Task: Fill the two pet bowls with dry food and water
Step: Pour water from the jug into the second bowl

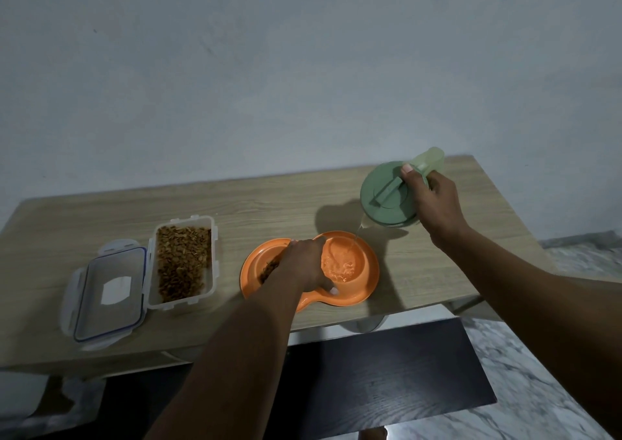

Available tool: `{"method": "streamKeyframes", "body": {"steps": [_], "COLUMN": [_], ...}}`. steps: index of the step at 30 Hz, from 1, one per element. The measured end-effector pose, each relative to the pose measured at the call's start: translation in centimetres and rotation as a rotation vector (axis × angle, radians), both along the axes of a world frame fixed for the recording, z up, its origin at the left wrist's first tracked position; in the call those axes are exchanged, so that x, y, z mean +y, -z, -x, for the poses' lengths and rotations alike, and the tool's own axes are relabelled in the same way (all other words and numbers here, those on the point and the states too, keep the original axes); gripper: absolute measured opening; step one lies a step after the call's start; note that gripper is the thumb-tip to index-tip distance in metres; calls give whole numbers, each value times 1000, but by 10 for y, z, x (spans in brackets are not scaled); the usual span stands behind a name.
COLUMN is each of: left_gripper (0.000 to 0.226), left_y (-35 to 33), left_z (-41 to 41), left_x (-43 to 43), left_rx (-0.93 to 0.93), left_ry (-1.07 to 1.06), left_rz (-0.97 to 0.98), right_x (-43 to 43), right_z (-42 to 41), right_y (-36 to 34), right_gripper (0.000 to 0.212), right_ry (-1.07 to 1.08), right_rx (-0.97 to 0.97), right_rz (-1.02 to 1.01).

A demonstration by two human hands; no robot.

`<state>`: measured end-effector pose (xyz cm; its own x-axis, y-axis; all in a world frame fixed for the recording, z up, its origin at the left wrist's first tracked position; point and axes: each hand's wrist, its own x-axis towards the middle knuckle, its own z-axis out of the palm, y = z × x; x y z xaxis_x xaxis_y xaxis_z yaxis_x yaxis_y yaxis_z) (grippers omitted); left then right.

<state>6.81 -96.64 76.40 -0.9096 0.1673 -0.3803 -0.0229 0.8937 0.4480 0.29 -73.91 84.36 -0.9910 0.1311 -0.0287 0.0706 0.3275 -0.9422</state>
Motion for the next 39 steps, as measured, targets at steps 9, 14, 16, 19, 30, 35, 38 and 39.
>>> {"method": "streamKeyframes", "body": {"steps": [9,14,16,19,30,35,38,39], "left_gripper": [118,121,121,121,58,39,40,41], "left_y": [-1,-1,0,5,41,44,41,39], "left_z": [0,0,-1,-11,-81,-91,-86,-83], "left_x": [1,0,-1,-4,-54,-55,-55,-54], "left_rx": [-1,0,16,100,418,359,306,277], "left_ry": [5,10,41,33,-596,-690,-748,-770], "left_rz": [19,3,14,9,7,51,17,6], "right_x": [-5,-6,-7,-8,-23,-44,-49,-49], "right_z": [7,17,19,22,-20,-61,-62,-60], "right_y": [10,21,24,27,88,132,139,139], "right_gripper": [36,39,35,37,68,54,59,59], "right_ry": [163,256,289,306,667,306,103,95], "right_rx": [-181,-268,-278,-278,-309,-292,-247,-258], "right_rz": [360,482,525,552,223,-259,-479,-495]}}
